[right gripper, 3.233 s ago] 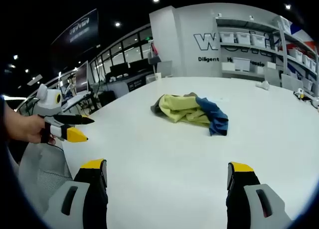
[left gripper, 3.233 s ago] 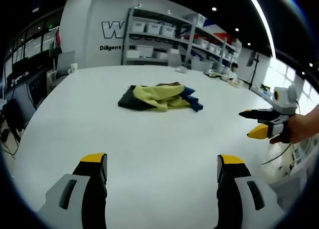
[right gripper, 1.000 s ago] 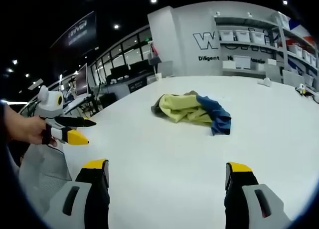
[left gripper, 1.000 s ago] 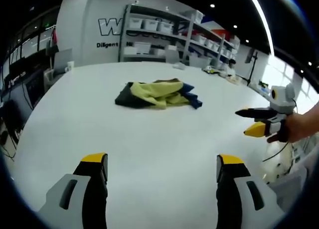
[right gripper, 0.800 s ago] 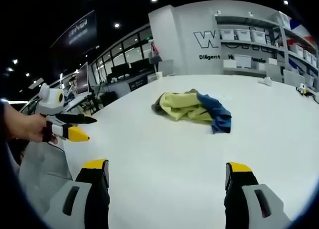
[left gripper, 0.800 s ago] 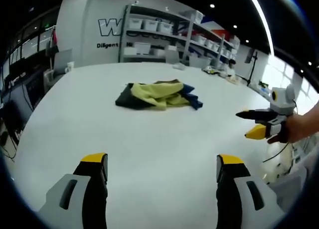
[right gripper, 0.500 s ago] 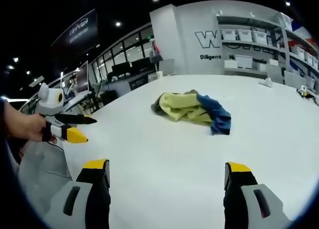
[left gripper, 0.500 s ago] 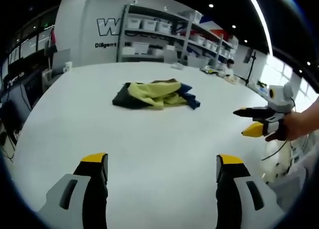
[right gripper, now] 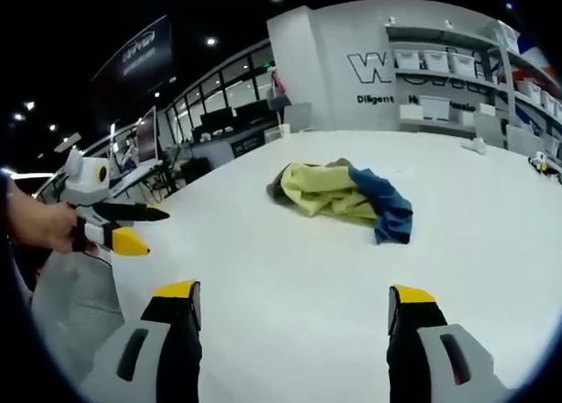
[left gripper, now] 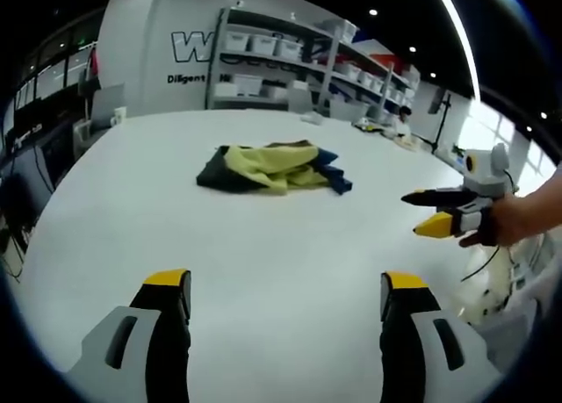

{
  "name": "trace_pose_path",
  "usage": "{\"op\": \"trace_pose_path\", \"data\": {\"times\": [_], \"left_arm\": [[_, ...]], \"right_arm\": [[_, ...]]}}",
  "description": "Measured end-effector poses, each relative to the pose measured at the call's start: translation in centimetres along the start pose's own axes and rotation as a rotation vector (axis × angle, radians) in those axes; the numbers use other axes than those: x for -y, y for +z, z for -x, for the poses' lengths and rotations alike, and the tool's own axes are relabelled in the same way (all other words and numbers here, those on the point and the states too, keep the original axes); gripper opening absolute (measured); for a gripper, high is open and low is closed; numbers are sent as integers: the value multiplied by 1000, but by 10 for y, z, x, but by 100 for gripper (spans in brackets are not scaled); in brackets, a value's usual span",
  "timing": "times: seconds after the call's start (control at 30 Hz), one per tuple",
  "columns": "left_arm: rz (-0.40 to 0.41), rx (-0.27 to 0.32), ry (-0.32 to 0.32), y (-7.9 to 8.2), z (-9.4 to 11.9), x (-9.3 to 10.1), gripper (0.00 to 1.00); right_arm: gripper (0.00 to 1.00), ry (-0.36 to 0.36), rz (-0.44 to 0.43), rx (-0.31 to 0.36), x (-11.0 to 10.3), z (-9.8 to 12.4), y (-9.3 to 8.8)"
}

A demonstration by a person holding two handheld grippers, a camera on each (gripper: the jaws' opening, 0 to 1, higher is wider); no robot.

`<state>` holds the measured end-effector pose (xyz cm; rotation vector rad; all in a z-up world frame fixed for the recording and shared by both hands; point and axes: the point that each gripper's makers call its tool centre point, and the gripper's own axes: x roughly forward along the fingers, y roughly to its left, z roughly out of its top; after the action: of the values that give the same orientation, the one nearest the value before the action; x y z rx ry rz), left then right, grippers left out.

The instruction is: Fold the garment on the visible template until the final outline fits inside the template.

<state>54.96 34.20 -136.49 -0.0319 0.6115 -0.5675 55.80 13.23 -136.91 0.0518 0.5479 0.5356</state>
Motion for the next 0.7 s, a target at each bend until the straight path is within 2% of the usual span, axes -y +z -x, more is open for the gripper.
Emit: {"op": "trace_pose_path", "data": {"times": [0.17,0.33,0.7], "left_arm": [[-8,-8,-14,1,-4,4,89],[-22,-14,-23,5,-5,5,89],[-39,-28,-46,11,-10,9,88]], "right_arm": [[78,12,11,2,12,-13,12],[73,16,30,17,29,-31,31],[57,66,81,26,69,-82,85]]}}
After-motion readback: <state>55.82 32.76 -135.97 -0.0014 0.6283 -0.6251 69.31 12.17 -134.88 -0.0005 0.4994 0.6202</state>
